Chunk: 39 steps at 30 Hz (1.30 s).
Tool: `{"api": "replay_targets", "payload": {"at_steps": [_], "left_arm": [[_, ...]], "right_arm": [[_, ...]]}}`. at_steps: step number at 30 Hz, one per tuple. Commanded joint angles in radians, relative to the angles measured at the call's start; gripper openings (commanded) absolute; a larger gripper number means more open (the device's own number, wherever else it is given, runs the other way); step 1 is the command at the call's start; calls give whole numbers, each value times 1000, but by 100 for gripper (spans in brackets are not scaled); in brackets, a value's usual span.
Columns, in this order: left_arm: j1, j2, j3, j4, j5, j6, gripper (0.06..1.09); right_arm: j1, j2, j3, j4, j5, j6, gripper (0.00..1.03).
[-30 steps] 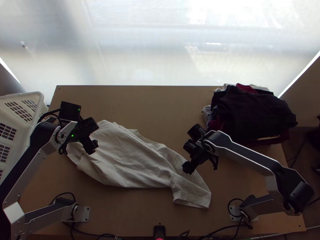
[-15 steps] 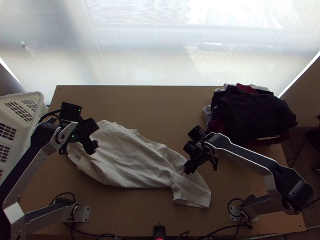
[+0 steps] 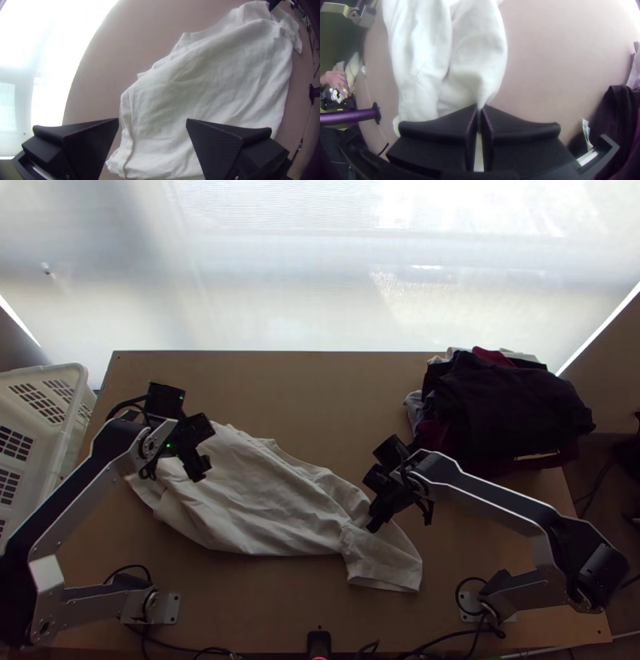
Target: Fold the t-shirt
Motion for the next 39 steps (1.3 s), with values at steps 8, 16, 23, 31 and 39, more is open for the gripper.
{"api": "replay_targets", "payload": {"at_steps": [8,16,23,31,39], "left_arm": [[14,396,333,-64,75,3,104],[14,565,531,-182,105,-84,103],[33,585,540,-265,104,-79,97],[62,605,552,-326,102,-59,95],[85,646,564,-326,93,-24,90]], "right_arm": [[45,-28,-36,23,-4,50,3],[42,-33,-39,24,-4,51,3],[41,-36,-39,24,-4,53,3],[39,-34,-33,24,-4,58,3],[33,-37,-36,24,-4,58,3]]}}
